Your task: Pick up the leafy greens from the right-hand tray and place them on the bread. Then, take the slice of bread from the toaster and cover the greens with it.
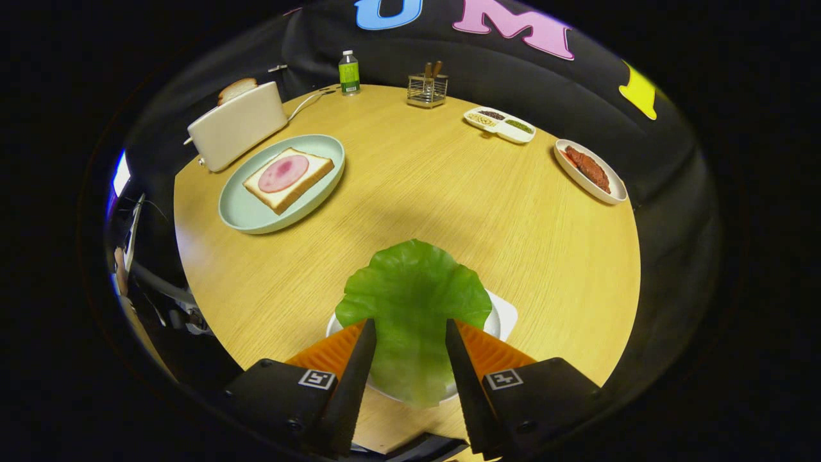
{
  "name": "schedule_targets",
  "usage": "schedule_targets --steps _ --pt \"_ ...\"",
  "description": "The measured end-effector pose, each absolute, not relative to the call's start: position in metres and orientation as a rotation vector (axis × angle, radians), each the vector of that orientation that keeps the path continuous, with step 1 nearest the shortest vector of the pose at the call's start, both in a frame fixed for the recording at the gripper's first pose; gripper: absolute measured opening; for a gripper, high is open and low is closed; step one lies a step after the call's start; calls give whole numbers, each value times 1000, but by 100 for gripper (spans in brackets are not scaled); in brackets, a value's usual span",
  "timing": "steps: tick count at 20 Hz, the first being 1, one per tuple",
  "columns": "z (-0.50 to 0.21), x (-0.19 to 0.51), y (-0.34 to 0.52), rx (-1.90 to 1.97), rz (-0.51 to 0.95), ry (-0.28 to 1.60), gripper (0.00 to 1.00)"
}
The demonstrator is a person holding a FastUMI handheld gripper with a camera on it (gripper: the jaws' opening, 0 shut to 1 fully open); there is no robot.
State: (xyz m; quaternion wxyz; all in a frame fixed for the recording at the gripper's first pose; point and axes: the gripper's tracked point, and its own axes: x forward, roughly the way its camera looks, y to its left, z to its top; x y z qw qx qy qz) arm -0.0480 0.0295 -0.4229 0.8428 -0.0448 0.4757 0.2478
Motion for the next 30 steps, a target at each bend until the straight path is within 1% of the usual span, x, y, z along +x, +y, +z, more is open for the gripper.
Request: schedule_targets --steps 5,6,9,11,12,13,16,21,27,30 --pt "-436 -56 37 -95 554 1074 70" --pt "-437 -55 37 -86 548 1079 60" --pt "-437 -55 35 -71 536 1082 54" --pt "-436 -52 33 -44 521 1074 20" --pt "-437 -52 33 -31 517 1074 9" --pt "-436 -53 32 -29 513 1074 6" --pt "-413 -46 31 -10 488 1010 6" --pt "-346 -32 48 28 512 884 6" --pt "-270 -7 115 58 616 762 6" --pt "-257 5 156 38 675 741 6"
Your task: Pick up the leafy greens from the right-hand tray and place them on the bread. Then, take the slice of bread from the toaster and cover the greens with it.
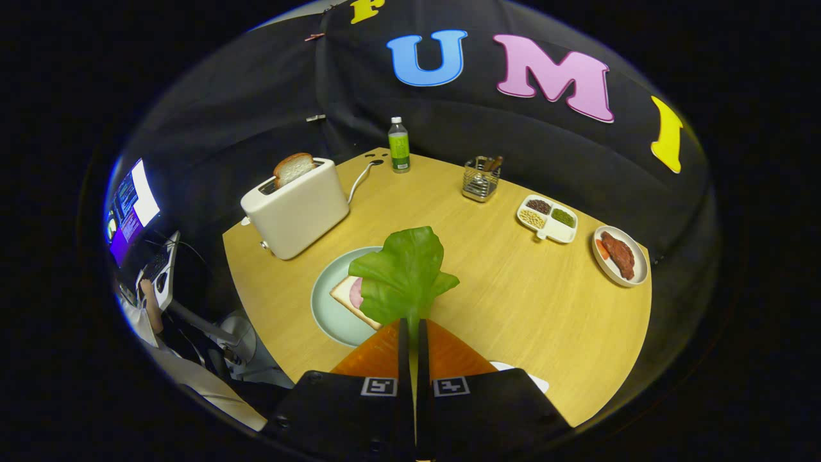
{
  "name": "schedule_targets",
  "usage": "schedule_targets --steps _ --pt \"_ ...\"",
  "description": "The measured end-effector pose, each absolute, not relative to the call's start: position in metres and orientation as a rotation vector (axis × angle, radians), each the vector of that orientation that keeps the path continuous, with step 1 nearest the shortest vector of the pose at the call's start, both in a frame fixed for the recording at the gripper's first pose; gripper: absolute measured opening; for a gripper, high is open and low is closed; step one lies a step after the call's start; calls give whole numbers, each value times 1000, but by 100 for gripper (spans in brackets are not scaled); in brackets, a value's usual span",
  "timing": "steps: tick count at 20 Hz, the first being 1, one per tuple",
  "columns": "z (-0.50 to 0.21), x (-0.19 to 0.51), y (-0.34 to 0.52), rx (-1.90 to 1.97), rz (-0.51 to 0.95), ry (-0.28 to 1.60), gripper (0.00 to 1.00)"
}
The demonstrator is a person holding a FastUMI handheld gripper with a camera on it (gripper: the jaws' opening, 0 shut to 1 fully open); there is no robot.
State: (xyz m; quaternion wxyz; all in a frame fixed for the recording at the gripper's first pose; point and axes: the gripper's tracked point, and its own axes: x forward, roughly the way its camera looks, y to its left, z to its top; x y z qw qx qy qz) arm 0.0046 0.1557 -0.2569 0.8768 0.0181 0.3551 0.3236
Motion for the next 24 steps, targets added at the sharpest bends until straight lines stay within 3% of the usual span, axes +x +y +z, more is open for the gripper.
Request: schedule_targets --steps 9,16,17,20,24 --pt "-288 22 249 -78 768 814 6" --pt "-323 35 269 -124 724 883 9" --pt "-328 38 266 -140 699 893 15" --pt "-335 46 260 -173 638 888 83" --pt "-308 48 261 -148 610 805 92"
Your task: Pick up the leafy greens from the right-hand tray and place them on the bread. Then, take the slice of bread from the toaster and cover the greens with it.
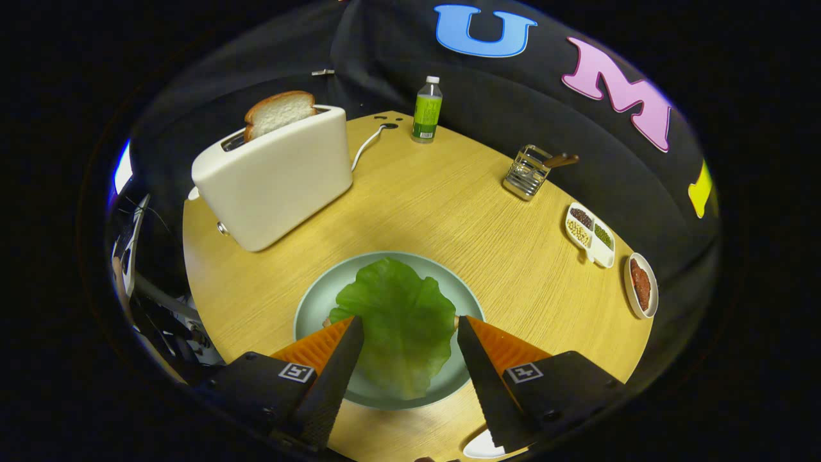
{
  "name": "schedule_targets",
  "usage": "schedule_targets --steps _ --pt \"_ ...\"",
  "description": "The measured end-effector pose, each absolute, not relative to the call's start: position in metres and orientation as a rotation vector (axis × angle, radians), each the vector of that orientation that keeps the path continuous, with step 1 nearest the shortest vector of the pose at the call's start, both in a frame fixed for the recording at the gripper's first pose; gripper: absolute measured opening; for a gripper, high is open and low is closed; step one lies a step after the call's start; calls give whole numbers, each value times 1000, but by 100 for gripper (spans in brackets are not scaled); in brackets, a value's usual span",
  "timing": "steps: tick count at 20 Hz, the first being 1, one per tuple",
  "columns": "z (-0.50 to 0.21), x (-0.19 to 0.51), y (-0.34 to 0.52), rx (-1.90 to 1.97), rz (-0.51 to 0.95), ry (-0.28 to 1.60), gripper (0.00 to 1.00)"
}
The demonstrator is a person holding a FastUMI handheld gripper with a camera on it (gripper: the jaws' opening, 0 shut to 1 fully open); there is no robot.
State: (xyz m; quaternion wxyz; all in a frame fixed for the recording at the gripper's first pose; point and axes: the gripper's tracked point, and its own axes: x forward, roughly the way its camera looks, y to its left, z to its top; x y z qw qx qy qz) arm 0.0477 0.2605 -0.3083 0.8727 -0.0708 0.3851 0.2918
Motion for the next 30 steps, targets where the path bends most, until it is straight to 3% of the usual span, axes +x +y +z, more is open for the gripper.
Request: schedule_targets --steps 10,19,23,30 --pt "-151 50 270 -20 536 471 95" --pt "-34 66 360 63 654 286 96" --pt "-32 74 414 144 705 333 96" --pt "-108 112 464 225 620 568 93"
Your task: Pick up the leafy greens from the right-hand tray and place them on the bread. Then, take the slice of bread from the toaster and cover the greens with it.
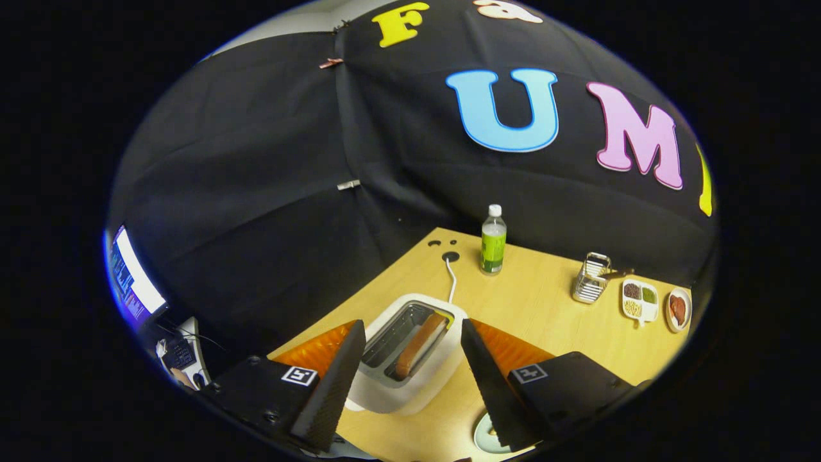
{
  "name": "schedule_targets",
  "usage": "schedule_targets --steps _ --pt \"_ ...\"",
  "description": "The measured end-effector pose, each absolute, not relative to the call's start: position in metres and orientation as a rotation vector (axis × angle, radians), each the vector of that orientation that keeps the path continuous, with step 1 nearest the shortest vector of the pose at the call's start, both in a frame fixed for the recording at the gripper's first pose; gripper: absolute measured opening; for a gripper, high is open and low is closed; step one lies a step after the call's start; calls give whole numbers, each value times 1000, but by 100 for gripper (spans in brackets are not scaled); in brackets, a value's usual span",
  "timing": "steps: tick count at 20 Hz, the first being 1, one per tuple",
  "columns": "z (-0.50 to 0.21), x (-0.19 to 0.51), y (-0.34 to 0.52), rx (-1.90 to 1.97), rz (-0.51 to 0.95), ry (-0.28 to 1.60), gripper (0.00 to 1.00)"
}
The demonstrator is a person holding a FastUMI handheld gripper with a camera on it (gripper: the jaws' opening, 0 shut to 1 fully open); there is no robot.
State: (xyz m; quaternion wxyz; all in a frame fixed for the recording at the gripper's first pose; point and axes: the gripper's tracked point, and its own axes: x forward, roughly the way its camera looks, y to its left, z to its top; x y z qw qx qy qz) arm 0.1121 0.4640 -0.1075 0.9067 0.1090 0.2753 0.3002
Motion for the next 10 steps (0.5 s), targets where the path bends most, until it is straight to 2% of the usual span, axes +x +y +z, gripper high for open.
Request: schedule_targets --steps 2,5,7,10 --pt "-131 119 475 222 600 625 97" --pt "-167 130 491 246 560 715 96" --pt "-179 134 497 269 536 757 82" --pt "-179 133 508 310 532 781 32"
